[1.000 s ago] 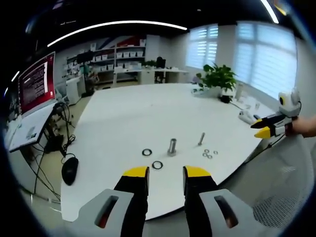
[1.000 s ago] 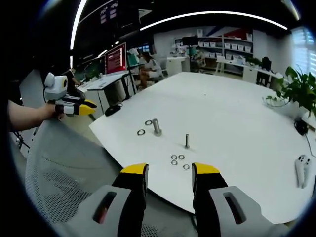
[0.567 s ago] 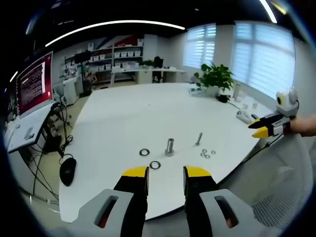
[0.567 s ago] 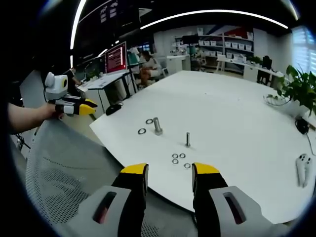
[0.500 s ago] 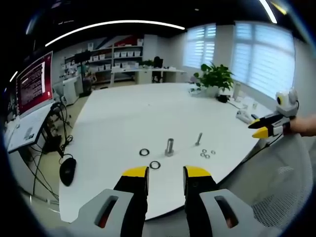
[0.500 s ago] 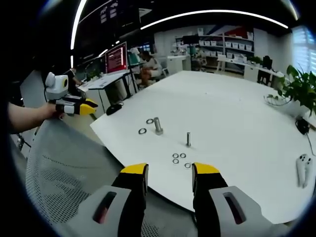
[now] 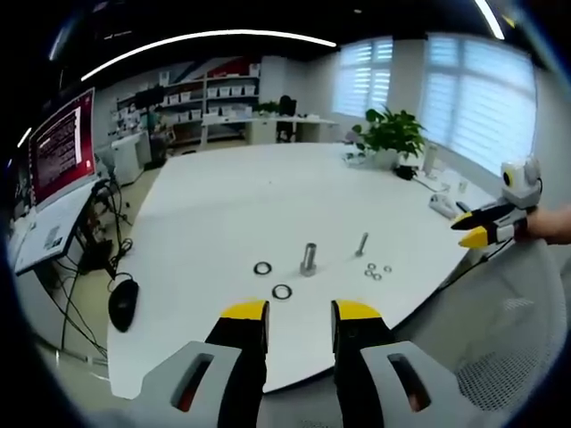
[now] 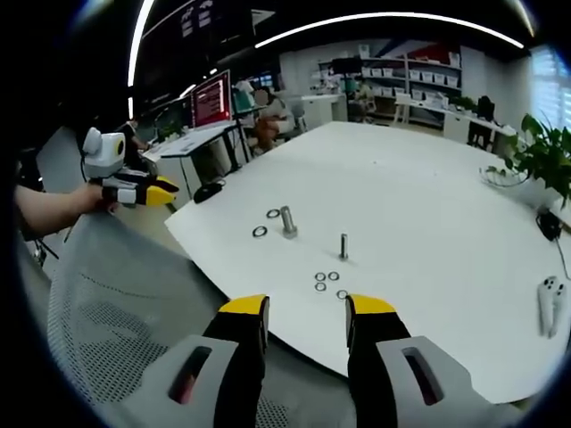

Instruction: Place the washer onto the threaded stud by aligning its center hole with the stud, sliding it down to the base, and recovering from edge contact or off-axis alignment until the washer reaches the visible bottom stop.

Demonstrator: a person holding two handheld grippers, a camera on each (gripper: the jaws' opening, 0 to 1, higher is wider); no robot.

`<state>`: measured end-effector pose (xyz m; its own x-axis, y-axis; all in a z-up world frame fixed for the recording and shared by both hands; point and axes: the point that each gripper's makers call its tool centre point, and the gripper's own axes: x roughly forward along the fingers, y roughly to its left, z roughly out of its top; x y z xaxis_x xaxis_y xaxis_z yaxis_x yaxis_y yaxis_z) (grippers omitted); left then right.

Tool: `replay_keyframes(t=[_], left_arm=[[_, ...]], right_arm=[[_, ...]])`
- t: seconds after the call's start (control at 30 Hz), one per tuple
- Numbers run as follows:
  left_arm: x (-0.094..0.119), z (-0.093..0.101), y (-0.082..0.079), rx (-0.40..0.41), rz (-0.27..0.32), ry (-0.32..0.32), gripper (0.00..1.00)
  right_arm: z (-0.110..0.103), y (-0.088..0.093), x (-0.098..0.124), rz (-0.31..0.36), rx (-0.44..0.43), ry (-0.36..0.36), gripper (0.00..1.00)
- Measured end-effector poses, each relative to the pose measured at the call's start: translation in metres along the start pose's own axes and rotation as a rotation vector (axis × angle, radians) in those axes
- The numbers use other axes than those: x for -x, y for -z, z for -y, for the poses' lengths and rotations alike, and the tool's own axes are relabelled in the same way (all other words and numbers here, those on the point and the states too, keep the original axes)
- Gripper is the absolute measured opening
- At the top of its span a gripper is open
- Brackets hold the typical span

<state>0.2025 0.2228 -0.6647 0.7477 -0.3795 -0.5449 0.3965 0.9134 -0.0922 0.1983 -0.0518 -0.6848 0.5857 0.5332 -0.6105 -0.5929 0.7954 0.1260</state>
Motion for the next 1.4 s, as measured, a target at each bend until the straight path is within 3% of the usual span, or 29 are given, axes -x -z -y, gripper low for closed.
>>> replay_keyframes(t=[0.6,0.73,1.03,1.2,1.23,1.4], left_arm=[[0.000,0.001,0.001,0.003,-0.004,0.000,0.27],[0.000,-0.003,-0.001,0.038,0.009,-0.007,0.28],[-0.003,-0.003,0.008,0.030,-0.058,-0.009,0.28],[-0.008,-0.001,0.021,0.028,-0.141,0.018,0.28],[-0.008,0.004,0.030,0.053,-0.196,0.053,0.28],[-0.012,0.005,0.028,0.005,-0.207,0.059,0.28]], right_arm=[[-0.003,0.002,-0.001,-0.014,-0.001,-0.016,0.37],[-0.004,0.002,-0.001,-0.015,-0.005,-0.023,0.37],[-0.004,0.002,-0.001,-0.016,-0.007,-0.028,0.37],[-0.001,0.000,0.000,-0.001,-0.026,-0.019,0.37],[-0.001,0.000,0.000,0.001,-0.030,-0.019,0.37],[-0.002,0.002,-0.001,-0.012,-0.029,-0.022,0.37]])
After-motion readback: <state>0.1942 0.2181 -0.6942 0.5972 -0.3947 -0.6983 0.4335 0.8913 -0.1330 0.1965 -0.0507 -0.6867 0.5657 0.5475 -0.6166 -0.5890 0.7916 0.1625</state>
